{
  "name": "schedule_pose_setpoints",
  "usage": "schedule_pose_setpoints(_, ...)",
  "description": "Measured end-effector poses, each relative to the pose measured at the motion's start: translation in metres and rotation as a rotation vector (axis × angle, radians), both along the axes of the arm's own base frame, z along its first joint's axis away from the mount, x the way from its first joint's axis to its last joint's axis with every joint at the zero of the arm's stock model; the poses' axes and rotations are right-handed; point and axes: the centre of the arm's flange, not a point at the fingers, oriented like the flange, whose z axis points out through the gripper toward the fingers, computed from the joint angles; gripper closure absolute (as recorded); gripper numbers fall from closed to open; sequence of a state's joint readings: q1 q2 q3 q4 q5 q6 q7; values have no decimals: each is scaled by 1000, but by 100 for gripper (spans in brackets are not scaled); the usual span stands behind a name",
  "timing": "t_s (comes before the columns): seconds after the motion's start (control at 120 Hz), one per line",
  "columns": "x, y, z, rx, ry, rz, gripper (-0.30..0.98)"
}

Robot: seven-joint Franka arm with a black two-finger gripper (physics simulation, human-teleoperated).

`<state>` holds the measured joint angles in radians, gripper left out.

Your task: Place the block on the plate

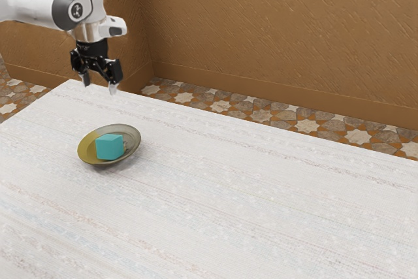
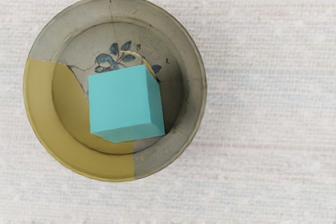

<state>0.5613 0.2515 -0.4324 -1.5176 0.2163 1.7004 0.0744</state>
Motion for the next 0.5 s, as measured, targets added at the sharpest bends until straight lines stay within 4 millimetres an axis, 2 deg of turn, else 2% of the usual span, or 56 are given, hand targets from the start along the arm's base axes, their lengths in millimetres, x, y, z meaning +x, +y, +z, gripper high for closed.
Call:
schedule_pose_setpoints(0.1,-8,-6,21,3,-9,12,0)
schedule_pose_setpoints(0.242,-11,-33,56,3,-42,-2,0)
schedule_pose_setpoints(0.35,-23,-49,85,11,-62,-8,0)
schedule_pose_setpoints(0.5,-33,-61,106,5,-71,-16,0)
